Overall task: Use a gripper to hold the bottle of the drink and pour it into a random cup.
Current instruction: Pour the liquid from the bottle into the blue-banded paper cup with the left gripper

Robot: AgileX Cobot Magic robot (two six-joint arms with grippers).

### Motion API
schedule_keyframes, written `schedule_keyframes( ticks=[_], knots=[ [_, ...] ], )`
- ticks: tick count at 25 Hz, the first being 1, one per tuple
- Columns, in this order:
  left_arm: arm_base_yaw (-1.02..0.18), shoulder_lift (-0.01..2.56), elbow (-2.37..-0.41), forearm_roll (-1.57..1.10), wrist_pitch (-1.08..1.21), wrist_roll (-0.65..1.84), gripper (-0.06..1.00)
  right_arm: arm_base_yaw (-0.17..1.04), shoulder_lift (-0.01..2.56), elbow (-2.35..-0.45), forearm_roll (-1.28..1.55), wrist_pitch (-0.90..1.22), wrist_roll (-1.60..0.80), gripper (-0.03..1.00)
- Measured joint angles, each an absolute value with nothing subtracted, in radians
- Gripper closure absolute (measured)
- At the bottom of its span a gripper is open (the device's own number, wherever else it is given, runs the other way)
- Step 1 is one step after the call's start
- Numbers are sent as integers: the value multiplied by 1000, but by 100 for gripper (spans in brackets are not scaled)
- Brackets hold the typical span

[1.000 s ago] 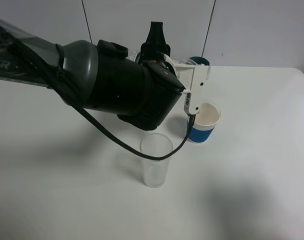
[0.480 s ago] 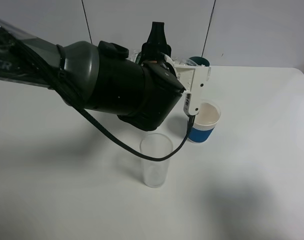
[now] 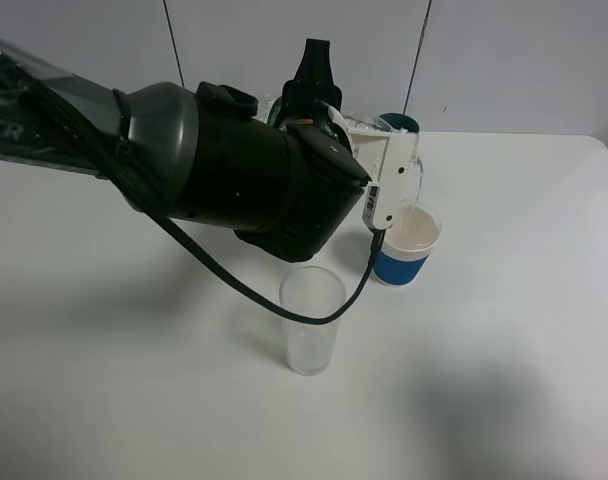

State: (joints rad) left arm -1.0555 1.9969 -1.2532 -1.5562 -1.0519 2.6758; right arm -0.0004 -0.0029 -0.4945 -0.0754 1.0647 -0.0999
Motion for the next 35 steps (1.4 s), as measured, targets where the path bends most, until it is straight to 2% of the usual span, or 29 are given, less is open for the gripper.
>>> schedule_keyframes(
  ticks=[35],
  knots=[
    [-1056, 1997, -1253, -1539, -1070, 2712, 48, 0, -3, -494, -75, 1065, -100, 23]
  ],
)
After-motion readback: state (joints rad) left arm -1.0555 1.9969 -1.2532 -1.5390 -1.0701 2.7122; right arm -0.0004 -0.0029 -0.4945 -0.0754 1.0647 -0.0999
